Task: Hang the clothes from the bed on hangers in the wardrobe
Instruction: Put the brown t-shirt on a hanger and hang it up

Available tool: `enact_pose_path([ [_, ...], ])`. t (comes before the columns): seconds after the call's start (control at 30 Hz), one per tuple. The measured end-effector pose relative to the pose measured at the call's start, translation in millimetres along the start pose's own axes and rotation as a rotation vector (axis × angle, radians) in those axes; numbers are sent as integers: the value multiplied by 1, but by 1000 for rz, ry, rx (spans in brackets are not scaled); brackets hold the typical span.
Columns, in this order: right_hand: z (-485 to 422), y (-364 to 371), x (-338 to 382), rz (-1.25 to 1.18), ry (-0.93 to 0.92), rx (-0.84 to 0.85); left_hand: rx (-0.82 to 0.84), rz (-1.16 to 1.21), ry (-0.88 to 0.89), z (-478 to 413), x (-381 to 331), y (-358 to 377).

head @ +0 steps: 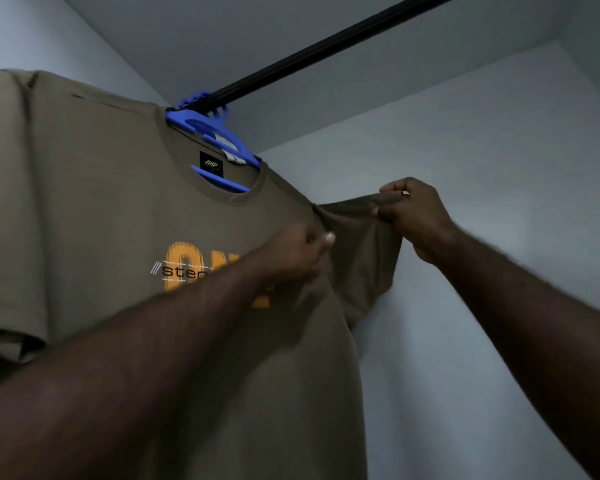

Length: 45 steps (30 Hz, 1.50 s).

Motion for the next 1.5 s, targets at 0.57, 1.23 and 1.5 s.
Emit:
enact_pose_path([
  [0.57, 72, 33, -82, 29, 85, 64, 18, 155, -133, -46, -63, -24],
  [1.23, 62, 73, -153, -8, 569, 239, 154, -503, -73, -8, 16, -20],
  [1.5, 46, 62, -158, -274, 563, 161, 132, -584, 23, -3, 20, -12],
])
Point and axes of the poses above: each hand's wrist, its own z-axis away from the middle knuckle, its own y-axis out of the palm, x = y × z, the point moved 6 cm from there along -z, towards the middle knuckle, and after that the axes turned 8 degrees about -z, right-handed, at the moved point
